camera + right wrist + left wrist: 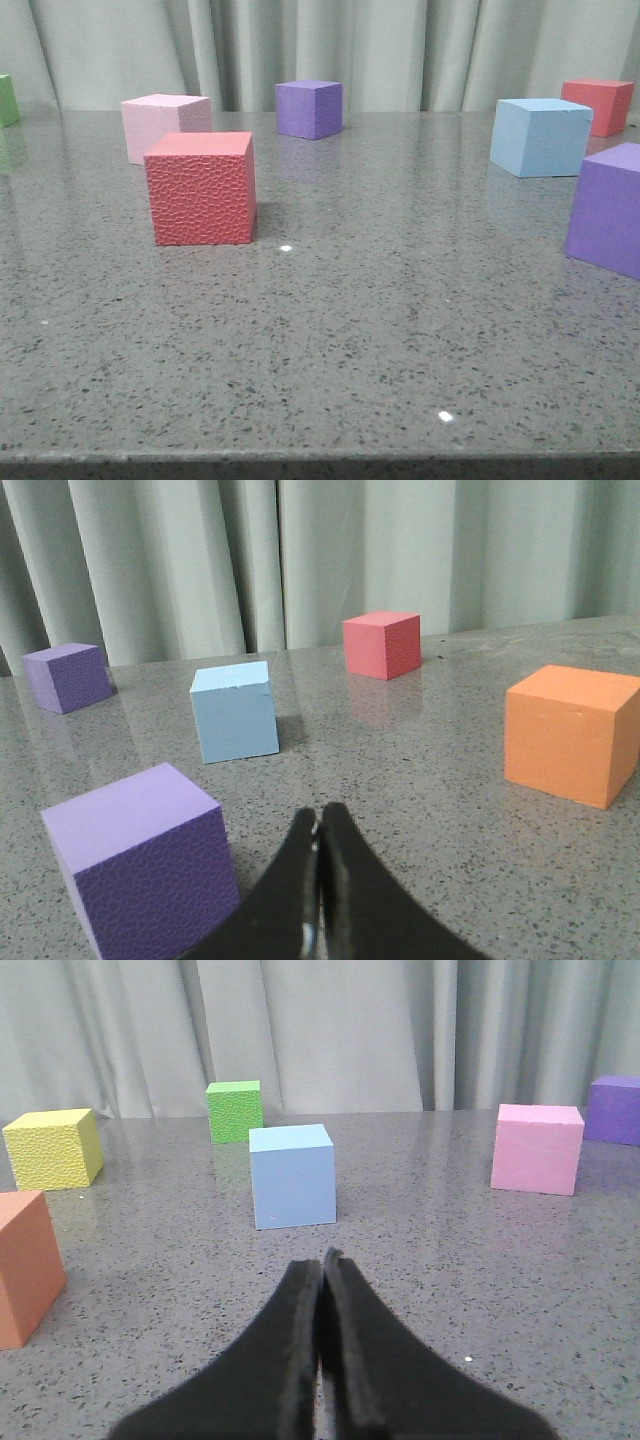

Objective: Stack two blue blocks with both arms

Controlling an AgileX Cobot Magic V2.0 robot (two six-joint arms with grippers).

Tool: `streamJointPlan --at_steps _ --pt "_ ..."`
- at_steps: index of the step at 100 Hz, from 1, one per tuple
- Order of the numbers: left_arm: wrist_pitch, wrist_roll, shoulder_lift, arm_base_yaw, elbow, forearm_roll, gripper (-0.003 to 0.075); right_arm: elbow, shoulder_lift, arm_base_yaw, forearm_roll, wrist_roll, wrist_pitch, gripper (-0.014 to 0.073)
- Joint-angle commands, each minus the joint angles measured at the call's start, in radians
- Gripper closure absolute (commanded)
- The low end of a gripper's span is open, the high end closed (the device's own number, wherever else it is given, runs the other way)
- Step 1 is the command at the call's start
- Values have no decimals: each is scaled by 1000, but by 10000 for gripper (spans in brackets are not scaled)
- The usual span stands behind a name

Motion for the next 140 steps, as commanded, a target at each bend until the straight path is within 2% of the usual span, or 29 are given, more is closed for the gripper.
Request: streamJointPlan --at_steps 1,78,96,110,122,140 --pt "-84 3 -34 2 3 -7 739 -18 -21 -6 -1 -11 -74 661" --pt "-84 3 -34 2 3 -7 739 -18 -21 -6 -1 -11 -83 661" --pt "-155 3 -34 2 1 -7 739 -19 -21 -6 -1 -11 -95 661" --pt "-156 3 -32 2 -30 -7 739 -35 -21 -6 -1 -11 -85 661" --pt "-89 3 -3 2 -102 -7 739 -94 -8 -6 -1 -11 -25 661" --pt "3 3 95 2 -263 -7 739 -251 62 -6 0 -11 196 654"
